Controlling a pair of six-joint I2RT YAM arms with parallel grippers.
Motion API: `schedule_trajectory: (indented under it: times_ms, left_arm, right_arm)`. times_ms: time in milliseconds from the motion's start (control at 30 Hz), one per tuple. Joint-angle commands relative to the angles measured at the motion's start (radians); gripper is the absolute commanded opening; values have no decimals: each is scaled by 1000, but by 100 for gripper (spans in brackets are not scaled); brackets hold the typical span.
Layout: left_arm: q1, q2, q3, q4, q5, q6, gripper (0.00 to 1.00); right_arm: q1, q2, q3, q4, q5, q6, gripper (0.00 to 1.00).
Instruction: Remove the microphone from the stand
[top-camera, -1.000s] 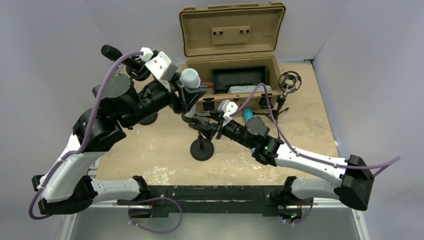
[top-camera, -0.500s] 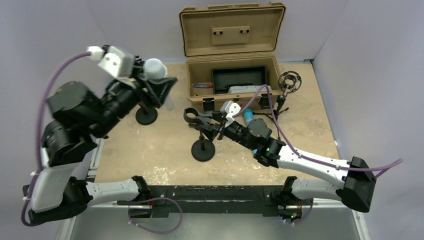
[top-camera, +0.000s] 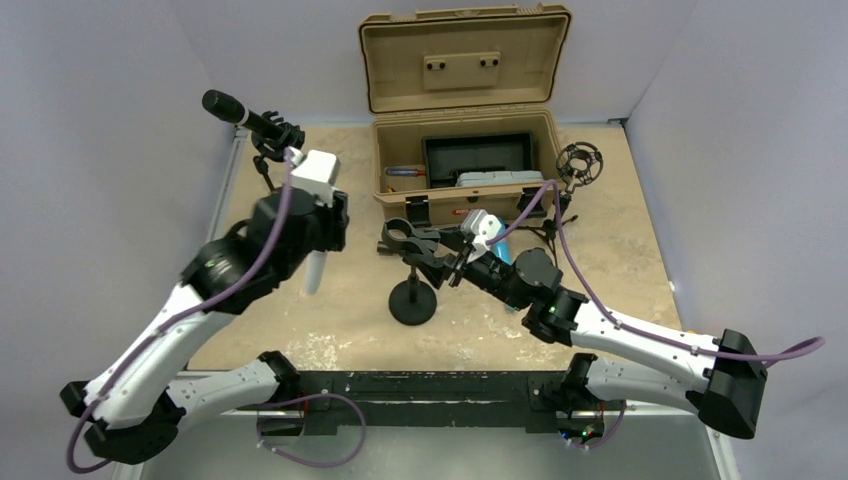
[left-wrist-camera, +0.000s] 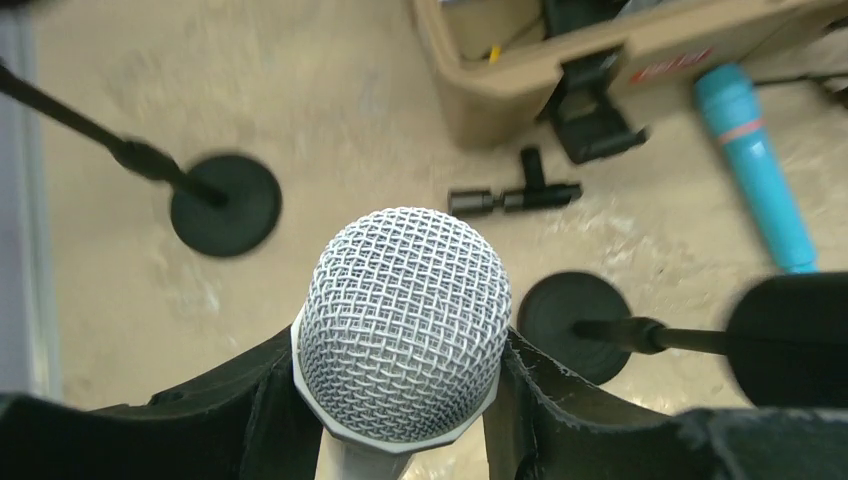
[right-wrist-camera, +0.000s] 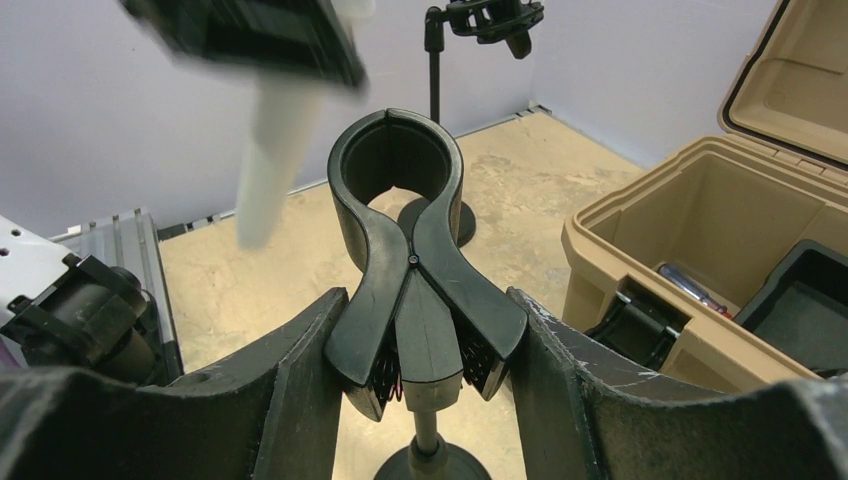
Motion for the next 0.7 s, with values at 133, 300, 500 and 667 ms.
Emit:
schedule_trajectory:
  times_ms: [133,300,500,667]
  left_arm:
    - [137,46,-258,145,156,-287,0]
    - [241,127,-317,231,200,-330,0]
    - [259,288,-307,327,205,-289,0]
    - [261,437,-300,342,232,-299,0]
  right_arm:
    - [-2,-65,-23,43,32,18,0]
    - [-1,-55,-22,55,53,31,0]
    - [-1,1,-7,81,71,47,0]
    - [-1,24,4,80,56,57,0]
